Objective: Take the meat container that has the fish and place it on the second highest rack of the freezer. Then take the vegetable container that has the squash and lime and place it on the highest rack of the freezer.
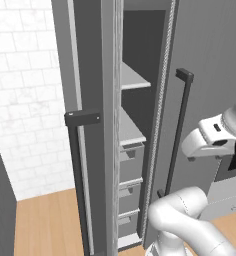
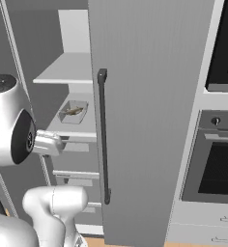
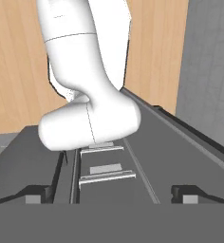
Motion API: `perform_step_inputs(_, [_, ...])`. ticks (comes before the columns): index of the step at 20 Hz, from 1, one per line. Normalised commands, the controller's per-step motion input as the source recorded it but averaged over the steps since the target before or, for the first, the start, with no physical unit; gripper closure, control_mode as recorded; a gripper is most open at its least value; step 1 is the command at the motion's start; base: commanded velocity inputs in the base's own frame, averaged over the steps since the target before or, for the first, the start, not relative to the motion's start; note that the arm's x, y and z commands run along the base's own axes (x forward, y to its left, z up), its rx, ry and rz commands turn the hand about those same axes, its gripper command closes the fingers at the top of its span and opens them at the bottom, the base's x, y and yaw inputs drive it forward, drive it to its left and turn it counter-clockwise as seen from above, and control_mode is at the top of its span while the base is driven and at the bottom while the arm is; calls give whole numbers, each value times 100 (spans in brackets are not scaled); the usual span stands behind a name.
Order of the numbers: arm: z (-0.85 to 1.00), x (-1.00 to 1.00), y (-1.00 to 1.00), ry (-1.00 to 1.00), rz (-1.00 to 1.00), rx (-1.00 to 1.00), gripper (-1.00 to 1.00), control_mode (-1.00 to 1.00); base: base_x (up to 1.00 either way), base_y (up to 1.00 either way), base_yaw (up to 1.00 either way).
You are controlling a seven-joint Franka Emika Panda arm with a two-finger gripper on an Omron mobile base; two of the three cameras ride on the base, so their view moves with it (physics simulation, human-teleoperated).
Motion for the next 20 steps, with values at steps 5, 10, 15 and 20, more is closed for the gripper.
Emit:
perform_step_inputs(5, [0, 0, -1, 0, 2, 0, -100, -100, 0, 0, 0])
perform_step_inputs(10, [0, 0, 0, 0, 0, 0, -100, -100, 0, 0, 0])
perform_step_inputs(15, [0, 0, 0, 0, 0, 0, -100, 100, 0, 1, 0])
perform_step_inputs(20, [0, 0, 0, 0, 0, 0, -100, 100, -18, 0, 0])
